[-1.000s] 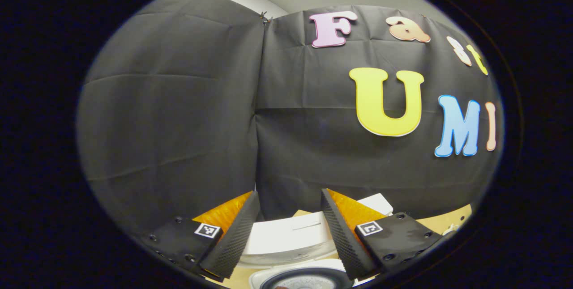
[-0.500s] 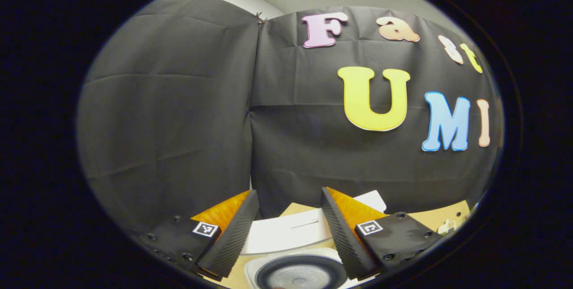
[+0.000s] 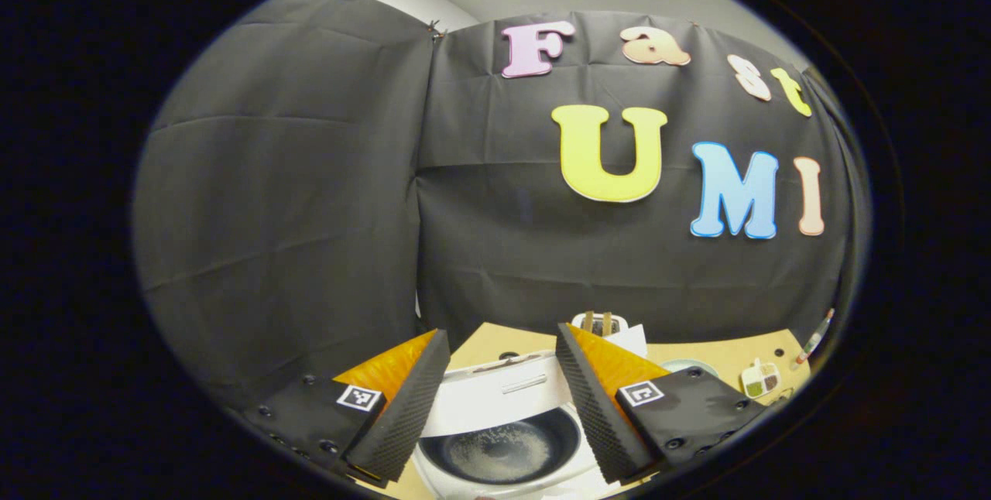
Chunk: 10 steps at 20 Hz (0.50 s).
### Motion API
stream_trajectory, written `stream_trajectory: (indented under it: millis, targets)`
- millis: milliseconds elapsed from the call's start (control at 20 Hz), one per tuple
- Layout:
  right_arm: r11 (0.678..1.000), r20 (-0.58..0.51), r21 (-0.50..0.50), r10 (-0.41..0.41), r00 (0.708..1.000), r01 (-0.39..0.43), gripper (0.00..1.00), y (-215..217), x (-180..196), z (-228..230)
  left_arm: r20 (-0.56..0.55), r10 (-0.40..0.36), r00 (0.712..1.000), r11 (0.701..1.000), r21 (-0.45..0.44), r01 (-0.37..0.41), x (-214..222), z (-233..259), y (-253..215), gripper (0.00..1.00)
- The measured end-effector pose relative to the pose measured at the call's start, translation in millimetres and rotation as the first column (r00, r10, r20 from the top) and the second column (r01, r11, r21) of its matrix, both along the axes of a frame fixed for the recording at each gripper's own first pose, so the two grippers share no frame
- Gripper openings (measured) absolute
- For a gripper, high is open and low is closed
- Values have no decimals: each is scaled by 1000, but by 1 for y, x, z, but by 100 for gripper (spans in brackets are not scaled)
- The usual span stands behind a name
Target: Close the left gripper, press the button to open the rice cooker; take a wooden spoon from the chopstick holder with the right hand, scoop a spoonful of rice and pour it into the rice cooker, then put the wooden spoon back into the chopstick holder.
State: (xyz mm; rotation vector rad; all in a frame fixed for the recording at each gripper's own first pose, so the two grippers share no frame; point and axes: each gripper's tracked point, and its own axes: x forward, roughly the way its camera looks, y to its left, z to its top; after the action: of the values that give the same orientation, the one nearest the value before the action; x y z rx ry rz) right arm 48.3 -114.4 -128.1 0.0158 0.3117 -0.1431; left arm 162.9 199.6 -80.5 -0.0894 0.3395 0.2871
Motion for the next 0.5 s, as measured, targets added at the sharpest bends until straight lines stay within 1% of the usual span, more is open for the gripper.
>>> stream_trajectory:
  millis: [100, 150, 200, 250, 300, 350, 500]
  targets:
    - [1000, 13, -1, 28, 1000, -28, 97, 11, 2, 6, -13, -10, 1000, 1000, -18, 10, -16, -15, -12, 96]
    - [999, 17, -4, 43, 999, -43, 97, 17, 3, 7, -20, -21, 1000, 1000, -24, 21, -22, -21, -19, 100]
    - [998, 18, -5, 55, 998, -55, 97, 21, 4, 9, -35, -32, 999, 999, -32, 31, -26, -33, -27, 92]
    - [998, 15, 1, 69, 998, -69, 97, 27, 4, 8, -58, -40, 998, 998, -43, 37, -31, -44, -31, 96]
    - [997, 11, 11, 80, 997, -80, 97, 31, 5, 7, -79, -45, 996, 997, -58, 40, -36, -57, -34, 92]
    - [996, 13, 22, 90, 996, -90, 97, 35, 5, 9, -94, -47, 994, 996, -75, 40, -42, -65, -36, 97]
    - [994, 14, 24, 110, 994, -111, 97, 43, 7, 10, -119, -54, 991, 995, -92, 43, -52, -83, -46, 98]
